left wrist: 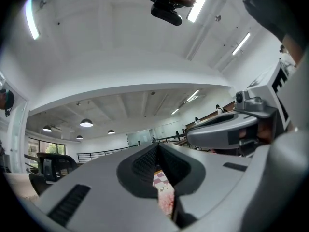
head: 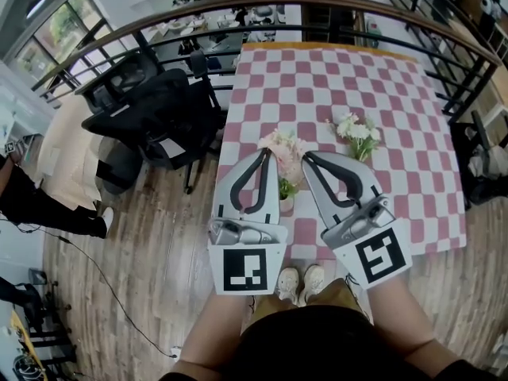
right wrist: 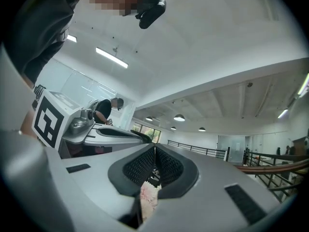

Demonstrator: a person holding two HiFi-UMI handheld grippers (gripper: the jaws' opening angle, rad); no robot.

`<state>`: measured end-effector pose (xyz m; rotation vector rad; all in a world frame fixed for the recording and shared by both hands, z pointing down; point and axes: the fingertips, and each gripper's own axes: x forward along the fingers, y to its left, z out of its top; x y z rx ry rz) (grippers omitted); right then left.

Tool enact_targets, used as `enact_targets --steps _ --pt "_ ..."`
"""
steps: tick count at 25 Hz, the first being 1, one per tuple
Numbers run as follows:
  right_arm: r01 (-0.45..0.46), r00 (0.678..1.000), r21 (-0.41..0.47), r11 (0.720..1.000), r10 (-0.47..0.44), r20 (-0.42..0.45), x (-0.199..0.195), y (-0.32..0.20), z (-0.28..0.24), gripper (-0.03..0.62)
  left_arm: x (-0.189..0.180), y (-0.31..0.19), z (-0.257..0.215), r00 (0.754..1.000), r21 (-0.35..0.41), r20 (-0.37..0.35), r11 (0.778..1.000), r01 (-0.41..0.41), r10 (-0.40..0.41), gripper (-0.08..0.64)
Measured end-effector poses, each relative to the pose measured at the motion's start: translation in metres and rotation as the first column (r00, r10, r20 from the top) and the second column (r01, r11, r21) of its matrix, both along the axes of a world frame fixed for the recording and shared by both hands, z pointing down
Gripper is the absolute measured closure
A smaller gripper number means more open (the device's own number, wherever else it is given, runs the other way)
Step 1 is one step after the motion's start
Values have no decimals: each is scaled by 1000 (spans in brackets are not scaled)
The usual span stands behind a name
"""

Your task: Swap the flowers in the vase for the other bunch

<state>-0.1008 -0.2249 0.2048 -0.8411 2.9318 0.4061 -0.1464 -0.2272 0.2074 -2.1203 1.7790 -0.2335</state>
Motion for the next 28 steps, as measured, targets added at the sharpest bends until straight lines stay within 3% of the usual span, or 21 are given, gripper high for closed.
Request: enact_targets --steps 10,14,28 --pt "10 1000 13 1000 -11 17 -8 -7 -13 560 -2 -5 -16 998 30 -51 998 -47 49 551" --pt "-3 1000 22 1000 2 28 -6 -9 -19 560 1 -3 -18 998 27 -11 997 -67 67 551" --pt "-13 1000 44 999 12 19 2 -6 -23 560 11 11 -20 995 16 -18 995 -98 98 551"
